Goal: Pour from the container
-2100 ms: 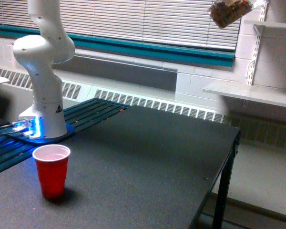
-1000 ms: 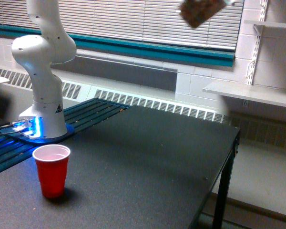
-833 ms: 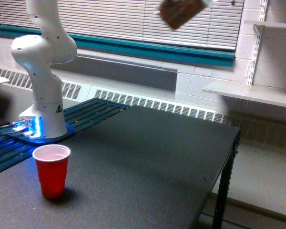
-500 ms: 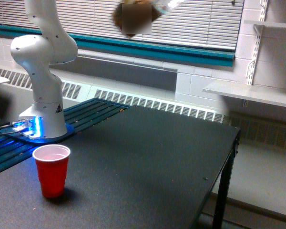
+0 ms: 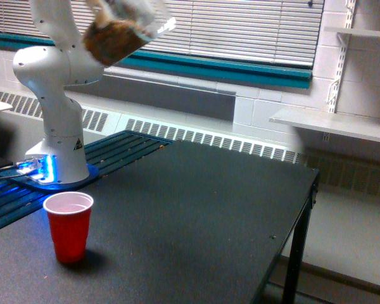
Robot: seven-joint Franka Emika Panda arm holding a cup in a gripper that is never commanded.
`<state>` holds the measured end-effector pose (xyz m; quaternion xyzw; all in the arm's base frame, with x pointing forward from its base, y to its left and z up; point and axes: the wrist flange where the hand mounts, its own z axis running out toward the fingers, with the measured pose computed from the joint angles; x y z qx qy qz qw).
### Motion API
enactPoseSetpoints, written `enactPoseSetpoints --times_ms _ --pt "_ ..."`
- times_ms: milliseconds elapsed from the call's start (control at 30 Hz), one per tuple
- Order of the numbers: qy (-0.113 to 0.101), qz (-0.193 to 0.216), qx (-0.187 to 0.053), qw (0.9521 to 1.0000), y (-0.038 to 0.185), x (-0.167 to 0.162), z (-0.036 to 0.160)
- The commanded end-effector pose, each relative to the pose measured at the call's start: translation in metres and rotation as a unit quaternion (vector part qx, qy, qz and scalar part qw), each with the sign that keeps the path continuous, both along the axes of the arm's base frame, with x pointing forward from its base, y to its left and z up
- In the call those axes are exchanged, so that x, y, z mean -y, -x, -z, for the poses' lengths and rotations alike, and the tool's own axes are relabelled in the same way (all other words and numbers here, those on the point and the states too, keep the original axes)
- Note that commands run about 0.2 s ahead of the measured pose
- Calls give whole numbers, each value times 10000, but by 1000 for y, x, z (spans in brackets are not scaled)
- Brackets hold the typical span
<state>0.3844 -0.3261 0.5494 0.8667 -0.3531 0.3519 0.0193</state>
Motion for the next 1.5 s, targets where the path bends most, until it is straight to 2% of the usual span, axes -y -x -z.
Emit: enactPoseSetpoints --times_ms 33,400,667,867,1033,1500 --pt "311 -204 -218 9991 41 6 10" --pt "434 -227 -638 9968 104 0 44" --pt "430 -338 -904 9944 132 -12 78" --pt "545 -406 -1048 9922 144 -15 90" --pt "599 -504 -1279 9887 150 -16 97" --pt "744 -728 -1555 9823 158 -14 121"
